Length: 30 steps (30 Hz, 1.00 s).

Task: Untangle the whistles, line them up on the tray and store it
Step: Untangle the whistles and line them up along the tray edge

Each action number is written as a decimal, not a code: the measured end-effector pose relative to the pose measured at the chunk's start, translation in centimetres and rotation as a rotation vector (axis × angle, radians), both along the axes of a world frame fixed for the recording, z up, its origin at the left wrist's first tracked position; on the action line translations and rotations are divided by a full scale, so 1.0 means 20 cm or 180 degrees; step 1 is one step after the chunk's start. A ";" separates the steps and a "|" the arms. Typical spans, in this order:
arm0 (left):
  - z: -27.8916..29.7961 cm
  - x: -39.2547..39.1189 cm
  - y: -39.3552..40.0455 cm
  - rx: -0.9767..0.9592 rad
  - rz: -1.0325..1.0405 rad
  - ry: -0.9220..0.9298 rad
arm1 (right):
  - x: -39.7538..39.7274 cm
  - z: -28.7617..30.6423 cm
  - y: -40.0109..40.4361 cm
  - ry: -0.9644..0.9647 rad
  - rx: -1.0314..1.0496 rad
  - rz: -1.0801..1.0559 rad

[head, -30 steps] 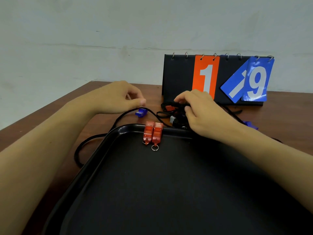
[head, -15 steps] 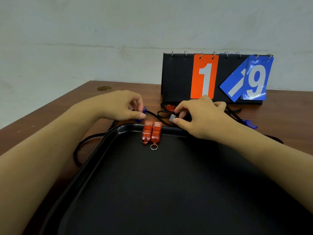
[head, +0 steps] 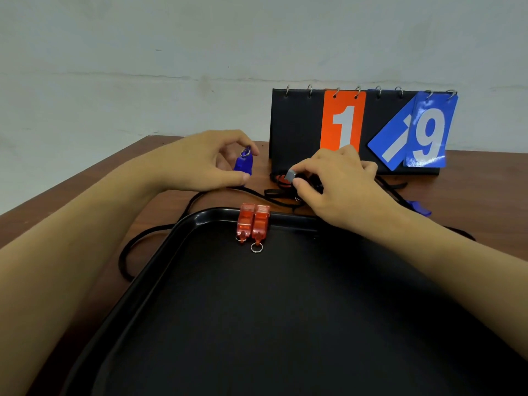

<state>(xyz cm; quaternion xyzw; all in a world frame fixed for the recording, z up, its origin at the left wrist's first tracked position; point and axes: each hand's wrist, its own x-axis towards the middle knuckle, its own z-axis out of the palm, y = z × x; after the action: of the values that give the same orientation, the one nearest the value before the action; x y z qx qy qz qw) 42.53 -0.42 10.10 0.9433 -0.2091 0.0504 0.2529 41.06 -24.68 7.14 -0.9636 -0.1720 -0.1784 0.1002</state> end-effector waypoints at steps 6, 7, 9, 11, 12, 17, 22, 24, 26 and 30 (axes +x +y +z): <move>0.00 -0.01 -0.03 -0.0685 0.0031 0.0087 | 0.04 -0.03 -0.03 -0.0218 0.0402 0.0435; -0.01 -0.01 -0.04 -0.0717 0.0051 0.0066 | 0.04 -0.04 -0.03 -0.0234 0.0494 0.0451; -0.01 -0.02 -0.05 -0.0811 0.0039 0.0020 | 0.04 -0.04 -0.03 -0.0239 0.0623 0.0462; 0.00 -0.03 -0.06 -0.0918 -0.0035 -0.0014 | 0.03 -0.03 -0.02 -0.0223 0.0735 0.0476; 0.00 -0.03 -0.07 -0.0962 -0.0089 -0.0038 | 0.02 -0.03 -0.02 -0.0224 0.0791 0.0487; 0.00 -0.02 -0.06 -0.1270 -0.0100 0.0056 | 0.01 -0.02 -0.02 -0.0199 0.1039 0.0539; 0.02 -0.04 -0.08 -0.1758 -0.0263 0.0482 | 0.00 -0.01 -0.01 -0.0208 0.1168 0.0659; 0.02 -0.05 -0.10 -0.1897 -0.0270 0.0598 | -0.01 -0.01 0.00 -0.0220 0.1309 0.0755; 0.02 -0.06 -0.12 -0.1979 -0.0245 0.0717 | -0.01 -0.01 0.00 -0.0223 0.1474 0.0857; 0.02 -0.06 -0.12 -0.1776 -0.0263 0.0686 | -0.02 -0.01 0.00 -0.0187 0.1608 0.0932</move>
<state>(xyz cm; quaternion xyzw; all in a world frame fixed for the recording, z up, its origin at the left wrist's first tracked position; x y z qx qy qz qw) 41.29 -2.84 10.46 0.8279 -0.1974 -0.0049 0.5249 40.63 -24.65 6.90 -0.8675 -0.2622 -0.2271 0.3566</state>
